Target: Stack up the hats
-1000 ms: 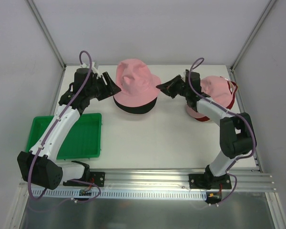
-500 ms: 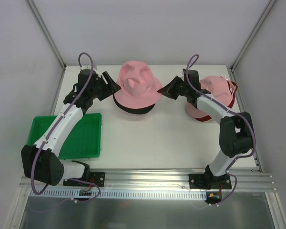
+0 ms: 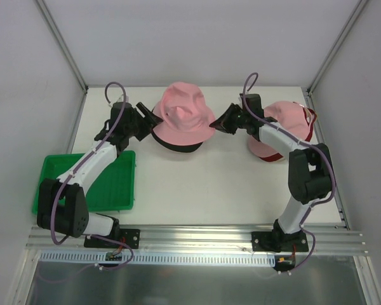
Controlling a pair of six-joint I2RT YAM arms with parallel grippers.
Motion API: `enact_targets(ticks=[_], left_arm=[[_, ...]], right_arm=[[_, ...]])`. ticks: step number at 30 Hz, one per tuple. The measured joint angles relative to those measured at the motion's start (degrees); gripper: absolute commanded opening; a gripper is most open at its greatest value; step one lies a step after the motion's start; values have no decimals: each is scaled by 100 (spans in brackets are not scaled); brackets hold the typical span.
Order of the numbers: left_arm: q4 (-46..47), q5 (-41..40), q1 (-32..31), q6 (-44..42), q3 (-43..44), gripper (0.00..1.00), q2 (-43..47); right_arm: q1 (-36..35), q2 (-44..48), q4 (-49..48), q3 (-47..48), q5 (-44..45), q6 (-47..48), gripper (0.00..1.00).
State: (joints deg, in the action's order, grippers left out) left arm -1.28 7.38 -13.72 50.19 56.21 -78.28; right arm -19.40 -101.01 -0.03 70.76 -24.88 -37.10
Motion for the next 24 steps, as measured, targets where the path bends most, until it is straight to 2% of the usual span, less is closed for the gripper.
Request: enact_targets(ticks=[14,24], left_arm=[[1541,332,293,693,-815,64,-321],[1998,566,409,774,-997,64,-376]], right_arm=[[4,-284,153,199,-87,186,1],[26,-326,256,280,-111,267,1]])
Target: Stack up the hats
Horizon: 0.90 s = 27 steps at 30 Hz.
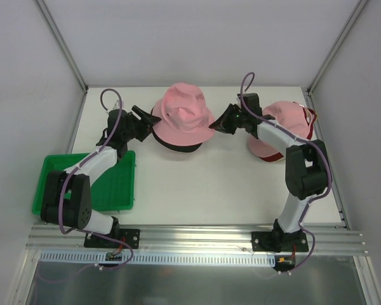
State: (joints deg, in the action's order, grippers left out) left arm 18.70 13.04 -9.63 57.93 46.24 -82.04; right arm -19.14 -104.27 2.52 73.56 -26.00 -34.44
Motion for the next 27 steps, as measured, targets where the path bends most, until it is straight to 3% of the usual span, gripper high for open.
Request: enact_targets(ticks=[10,15,22,27], left_arm=[[726,227,37,188,-74,61,-365],[1266,302,37,424,-273,53,-549],[1652,297,70,605,-498,27,-667],[1709,293,74,625,-557,4,-669]], right_arm=[[13,-240,192,254,-35,44,1],[17,-319,262,330,-44,55,0],[24,-330,330,361,-39,85,1],[28,-350,339,365,-35,109,0]])
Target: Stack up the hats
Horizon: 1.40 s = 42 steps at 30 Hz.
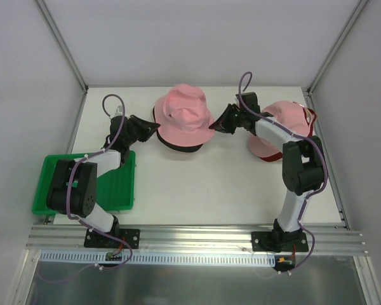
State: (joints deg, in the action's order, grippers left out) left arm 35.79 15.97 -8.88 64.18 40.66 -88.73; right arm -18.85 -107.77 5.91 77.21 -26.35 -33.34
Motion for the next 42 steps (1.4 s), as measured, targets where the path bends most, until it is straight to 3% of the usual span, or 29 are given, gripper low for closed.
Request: enact_targets(ticks=[9,22,42], left_arm=[[-13,-122,-2,-37,-74,0,107],[-1416,-669,-20,-485,188,0,684],[-1458,-868,-131,-634,293,0,317]], right_arm=[[2,-11,61,24,59,79,0],[-90,-525,844,820,339,332,1],[-376,-1032,1386,1467,804,828,1]])
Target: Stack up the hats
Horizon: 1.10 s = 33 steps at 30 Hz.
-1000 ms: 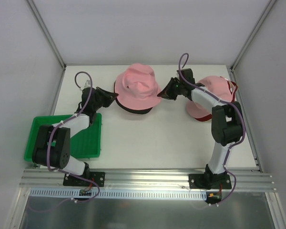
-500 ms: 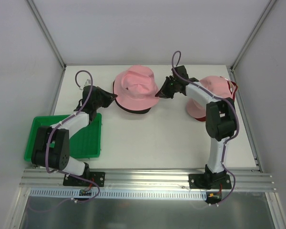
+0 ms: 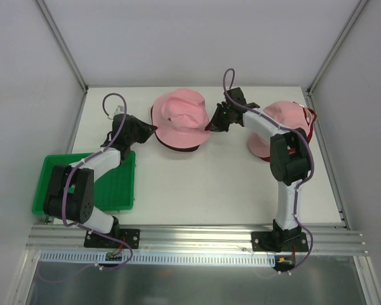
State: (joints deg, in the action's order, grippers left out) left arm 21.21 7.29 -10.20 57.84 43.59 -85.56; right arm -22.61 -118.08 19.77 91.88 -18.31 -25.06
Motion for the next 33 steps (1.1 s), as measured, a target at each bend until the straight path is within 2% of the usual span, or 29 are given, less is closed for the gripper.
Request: enact_targets(ticks=[16,33], left_arm=[[-186,15,-81,-369,37,0,-33],[-306,166,-184,-496,-472,0,334]], right_arm=[[125,308,334,76,138,332,4],[205,162,584,590,-87,452,4]])
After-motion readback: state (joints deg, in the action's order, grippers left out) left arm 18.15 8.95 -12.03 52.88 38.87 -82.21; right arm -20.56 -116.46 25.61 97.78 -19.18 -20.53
